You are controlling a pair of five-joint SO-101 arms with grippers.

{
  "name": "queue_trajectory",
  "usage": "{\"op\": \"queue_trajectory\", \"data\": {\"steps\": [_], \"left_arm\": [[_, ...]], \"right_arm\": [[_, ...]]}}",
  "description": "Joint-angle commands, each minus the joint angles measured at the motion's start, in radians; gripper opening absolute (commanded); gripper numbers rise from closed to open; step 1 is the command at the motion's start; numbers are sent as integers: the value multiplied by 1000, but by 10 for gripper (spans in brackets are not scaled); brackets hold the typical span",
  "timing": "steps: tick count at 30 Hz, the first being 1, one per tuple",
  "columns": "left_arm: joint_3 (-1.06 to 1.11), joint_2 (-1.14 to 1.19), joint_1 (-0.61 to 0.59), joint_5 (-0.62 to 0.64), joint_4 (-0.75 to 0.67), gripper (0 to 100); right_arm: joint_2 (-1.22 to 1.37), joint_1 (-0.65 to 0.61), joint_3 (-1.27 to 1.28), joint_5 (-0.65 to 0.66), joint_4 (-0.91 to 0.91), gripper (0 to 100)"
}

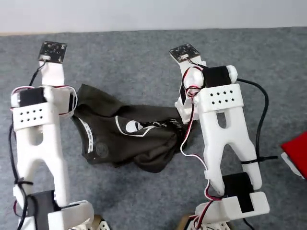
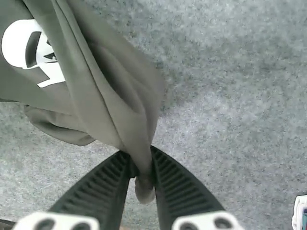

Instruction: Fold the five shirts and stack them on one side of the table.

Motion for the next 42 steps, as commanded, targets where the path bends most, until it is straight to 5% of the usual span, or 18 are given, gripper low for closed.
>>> {"op": "queue_trajectory", "data": {"steps": [1,22,37,42], "left_arm": [[-30,48,8,2,-55,133],[-751,746,35,-75,221,203],[-1040,1048,58,-78,238,224],[-1109,1102,61,-78,259,164]], "right_arm": [[-48,12,-52,12,38,10],[-48,8,97,9,13,10],[-48,7,97,9,15,10],[-48,7,97,9,15,10]]}}
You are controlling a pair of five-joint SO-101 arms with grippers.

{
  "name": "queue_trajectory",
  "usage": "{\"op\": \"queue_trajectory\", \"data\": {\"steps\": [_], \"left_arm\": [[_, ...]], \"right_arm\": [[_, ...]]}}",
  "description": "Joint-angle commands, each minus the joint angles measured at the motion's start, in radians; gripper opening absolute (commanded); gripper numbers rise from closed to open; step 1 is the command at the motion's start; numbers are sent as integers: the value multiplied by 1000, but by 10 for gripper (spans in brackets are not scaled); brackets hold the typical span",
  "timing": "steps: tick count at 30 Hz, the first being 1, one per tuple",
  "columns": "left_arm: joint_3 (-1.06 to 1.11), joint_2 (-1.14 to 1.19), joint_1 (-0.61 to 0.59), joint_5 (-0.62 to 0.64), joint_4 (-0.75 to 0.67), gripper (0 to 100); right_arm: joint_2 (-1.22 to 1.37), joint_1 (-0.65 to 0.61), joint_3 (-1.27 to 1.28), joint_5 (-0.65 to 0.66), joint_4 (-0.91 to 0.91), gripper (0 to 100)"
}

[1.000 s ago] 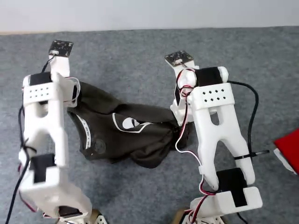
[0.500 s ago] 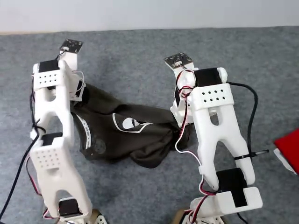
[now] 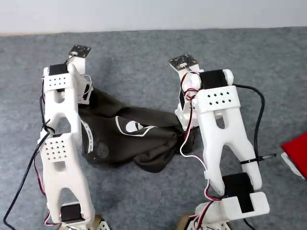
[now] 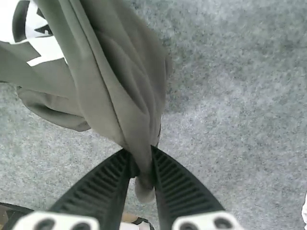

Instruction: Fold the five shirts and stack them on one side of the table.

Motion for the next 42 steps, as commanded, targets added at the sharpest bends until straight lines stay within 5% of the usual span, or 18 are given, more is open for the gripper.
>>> {"op": "queue_trajectory", "data": {"steps": [1,9,15,22,27,42], "left_arm": [[-82,5,14,-6,26,148],[-298,15,25,-3,137,10],[-476,21,92,-2,253,2],[-354,14,66,-8,256,17],[-255,14,-9,-43,256,174],[-229,52,-26,-77,245,177]], "right_arm": [[-48,7,-6,6,15,10],[-48,7,-6,6,7,10],[-48,7,-6,6,15,10],[-48,10,-6,8,15,10],[-48,12,-6,9,12,10],[33,-5,-61,9,8,10]]}}
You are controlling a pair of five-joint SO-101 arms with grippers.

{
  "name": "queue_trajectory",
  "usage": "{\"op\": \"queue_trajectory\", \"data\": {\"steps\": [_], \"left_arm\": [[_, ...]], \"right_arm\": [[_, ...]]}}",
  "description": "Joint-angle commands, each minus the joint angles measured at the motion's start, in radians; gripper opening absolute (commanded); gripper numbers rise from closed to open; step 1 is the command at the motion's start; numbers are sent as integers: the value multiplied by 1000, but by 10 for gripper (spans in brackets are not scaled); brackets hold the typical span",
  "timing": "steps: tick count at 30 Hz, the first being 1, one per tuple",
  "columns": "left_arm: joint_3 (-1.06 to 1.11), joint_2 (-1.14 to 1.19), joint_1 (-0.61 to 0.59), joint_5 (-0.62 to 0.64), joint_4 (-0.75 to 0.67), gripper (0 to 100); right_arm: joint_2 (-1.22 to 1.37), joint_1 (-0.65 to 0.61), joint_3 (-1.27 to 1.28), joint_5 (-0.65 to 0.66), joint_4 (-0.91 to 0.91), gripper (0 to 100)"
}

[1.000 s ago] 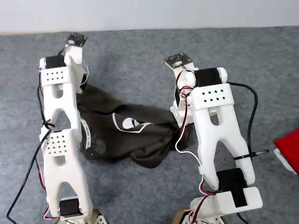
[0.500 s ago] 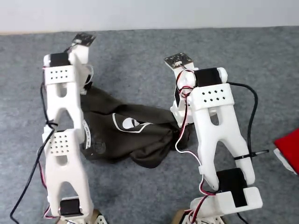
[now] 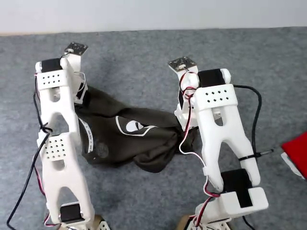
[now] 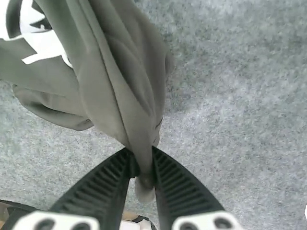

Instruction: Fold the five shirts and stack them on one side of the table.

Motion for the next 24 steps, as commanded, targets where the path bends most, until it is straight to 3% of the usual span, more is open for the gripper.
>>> {"op": "queue_trajectory", "data": {"steps": [1,9,15,24], "left_arm": [[-10,18,2,-6,14,177],[-30,78,2,-5,11,129],[-99,74,15,-5,18,3],[-185,61,23,54,26,2]], "right_arm": [[-8,-5,-60,9,12,10],[-8,-4,-60,6,16,10],[-8,-4,-60,6,16,10],[-10,-4,-60,6,16,10]]}}
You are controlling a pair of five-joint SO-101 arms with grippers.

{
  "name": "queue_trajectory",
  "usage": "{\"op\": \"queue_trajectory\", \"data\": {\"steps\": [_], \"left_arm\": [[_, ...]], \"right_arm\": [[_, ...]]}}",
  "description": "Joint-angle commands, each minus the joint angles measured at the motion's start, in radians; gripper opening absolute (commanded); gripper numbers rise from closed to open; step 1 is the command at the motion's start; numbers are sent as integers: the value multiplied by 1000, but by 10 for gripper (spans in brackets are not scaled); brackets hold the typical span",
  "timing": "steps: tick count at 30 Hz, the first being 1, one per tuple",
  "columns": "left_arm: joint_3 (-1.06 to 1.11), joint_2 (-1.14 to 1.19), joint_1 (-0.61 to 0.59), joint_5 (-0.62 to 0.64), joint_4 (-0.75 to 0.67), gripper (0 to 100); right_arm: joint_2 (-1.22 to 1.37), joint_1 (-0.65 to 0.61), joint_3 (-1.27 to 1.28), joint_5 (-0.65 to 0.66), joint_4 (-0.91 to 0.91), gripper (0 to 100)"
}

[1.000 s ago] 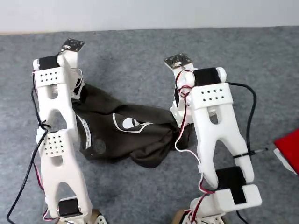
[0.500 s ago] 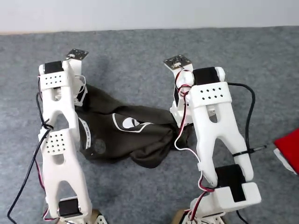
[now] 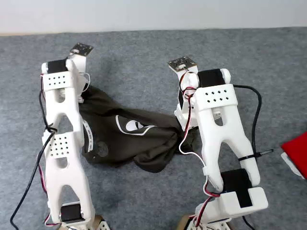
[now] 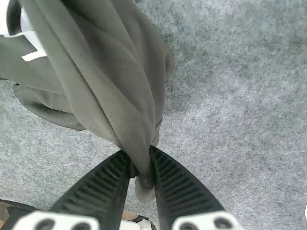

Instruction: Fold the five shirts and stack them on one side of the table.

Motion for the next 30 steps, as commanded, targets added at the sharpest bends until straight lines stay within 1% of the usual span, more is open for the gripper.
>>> {"op": "queue_trajectory", "data": {"steps": [1,5,12,15,17,22,26,30], "left_arm": [[-44,-46,-2,46,23,2],[-12,-141,12,78,23,2],[82,-331,77,104,23,2],[145,-371,68,120,20,2],[173,-373,32,121,20,2],[220,-373,-106,107,21,2],[266,-373,-183,37,21,2],[335,-373,-236,3,20,2]], "right_arm": [[-10,-2,-60,6,16,10],[-10,-2,-60,6,16,10],[-10,-1,-60,6,16,10],[-10,2,-60,6,16,10],[-10,2,-60,6,16,10],[-10,2,-60,6,16,10],[-8,-2,-60,6,15,10],[-8,-4,-57,9,7,10]]}}
